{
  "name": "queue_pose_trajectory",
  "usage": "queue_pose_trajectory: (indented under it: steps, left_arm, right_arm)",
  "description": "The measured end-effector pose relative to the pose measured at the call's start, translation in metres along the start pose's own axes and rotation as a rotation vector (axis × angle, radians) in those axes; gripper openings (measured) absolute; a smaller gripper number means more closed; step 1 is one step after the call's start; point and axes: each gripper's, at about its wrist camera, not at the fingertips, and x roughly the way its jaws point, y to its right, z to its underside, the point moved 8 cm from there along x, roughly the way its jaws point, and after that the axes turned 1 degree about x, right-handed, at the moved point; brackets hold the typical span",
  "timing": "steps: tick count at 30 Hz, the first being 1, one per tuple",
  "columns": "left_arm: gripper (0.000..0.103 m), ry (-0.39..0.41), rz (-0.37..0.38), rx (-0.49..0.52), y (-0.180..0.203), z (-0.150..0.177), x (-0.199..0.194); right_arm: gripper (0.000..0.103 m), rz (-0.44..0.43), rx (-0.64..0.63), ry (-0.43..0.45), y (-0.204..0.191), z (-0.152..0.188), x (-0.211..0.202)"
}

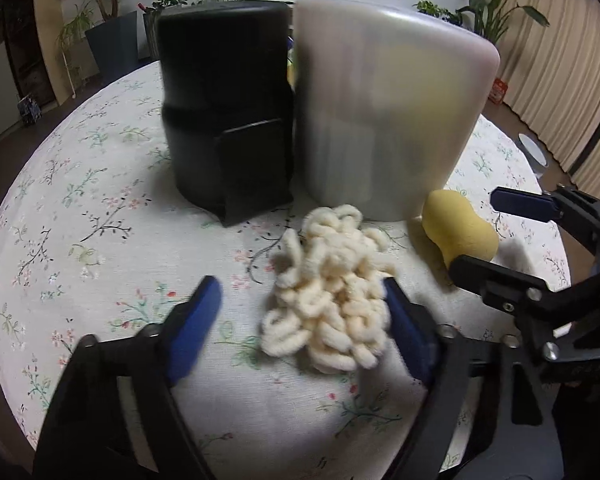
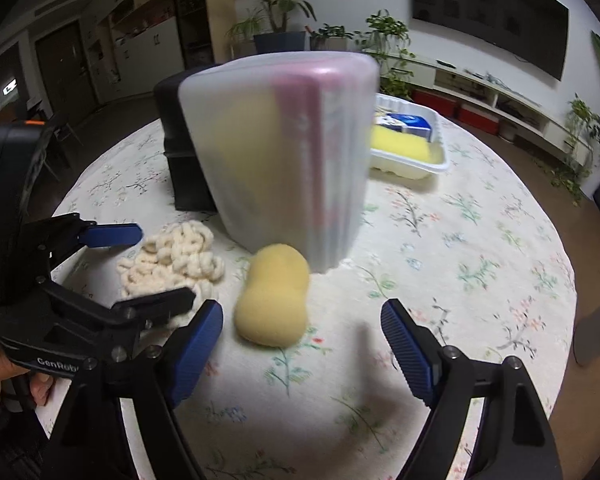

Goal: Organize soft objects
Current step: 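Grasp the cream crocheted scrunchie with the left tool while the right tool grasps the makeup sponge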

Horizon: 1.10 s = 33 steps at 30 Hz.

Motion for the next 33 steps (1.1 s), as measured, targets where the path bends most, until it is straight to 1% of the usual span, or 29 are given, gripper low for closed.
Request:
queue_pose_trajectory:
  steps: [1, 2, 3, 5, 6, 8, 9, 10, 12, 13, 18, 21, 26, 30, 33]
  left_arm:
    - [0.069, 0.001, -0.001, 0.001, -0.002, 0.0, -0.001]
    - [0.064, 0.003, 0.0, 0.004, -0.003, 0.0, -0.002]
    - [0.055, 0.008, 0.005, 0.009, -0.003, 0.0, -0.003]
    - [0.045, 0.014, 0.018, 0.013, -0.001, -0.001, -0.004]
    - [0.042, 0.018, 0.019, 0.016, 0.0, -0.002, -0.004]
    - [0.038, 0.024, 0.026, 0.018, 0.001, -0.003, -0.003]
    - [0.034, 0.028, 0.031, 0.014, 0.001, -0.004, -0.004]
    - [0.033, 0.033, 0.034, 0.009, 0.0, -0.004, -0.005]
    - [0.029, 0.045, 0.036, -0.001, -0.003, -0.004, -0.01]
    - [0.029, 0.05, 0.037, -0.006, -0.005, -0.004, -0.012]
    - [0.027, 0.067, 0.053, -0.031, -0.011, -0.001, -0.024]
    - [0.027, 0.069, 0.061, -0.046, -0.014, 0.005, -0.036]
    - [0.027, 0.083, 0.055, -0.077, -0.03, 0.012, -0.059]
    - [0.027, 0.104, 0.042, -0.11, -0.057, 0.012, -0.083]
    - [0.027, 0.123, 0.02, -0.129, -0.083, 0.004, -0.1]
  right_arm:
    - [0.084, -0.001, -0.005, -0.005, -0.001, -0.002, 0.003]
    - [0.084, -0.002, -0.006, -0.014, -0.002, -0.003, 0.006]
    - [0.082, -0.001, -0.008, -0.031, -0.004, -0.003, 0.011]
    - [0.076, 0.002, -0.007, -0.073, -0.006, 0.002, 0.021]
    - [0.071, 0.001, -0.007, -0.084, -0.006, 0.004, 0.023]
    - [0.066, 0.011, -0.025, -0.078, -0.008, 0.006, 0.024]
    - [0.06, 0.007, -0.022, -0.076, -0.009, 0.006, 0.023]
    - [0.05, 0.009, -0.014, -0.071, -0.007, 0.006, 0.021]
    - [0.042, -0.002, 0.002, -0.068, -0.007, 0.006, 0.02]
    - [0.04, -0.011, 0.015, -0.066, -0.007, 0.006, 0.017]
    - [0.038, -0.001, 0.025, -0.053, -0.009, 0.011, 0.007]
    - [0.038, -0.001, 0.043, -0.027, -0.009, 0.013, -0.008]
    - [0.038, 0.0, 0.079, -0.017, 0.0, 0.023, -0.03]
    - [0.038, 0.03, 0.132, -0.007, 0.027, 0.03, -0.052]
    - [0.038, 0.058, 0.206, 0.005, 0.062, 0.031, -0.071]
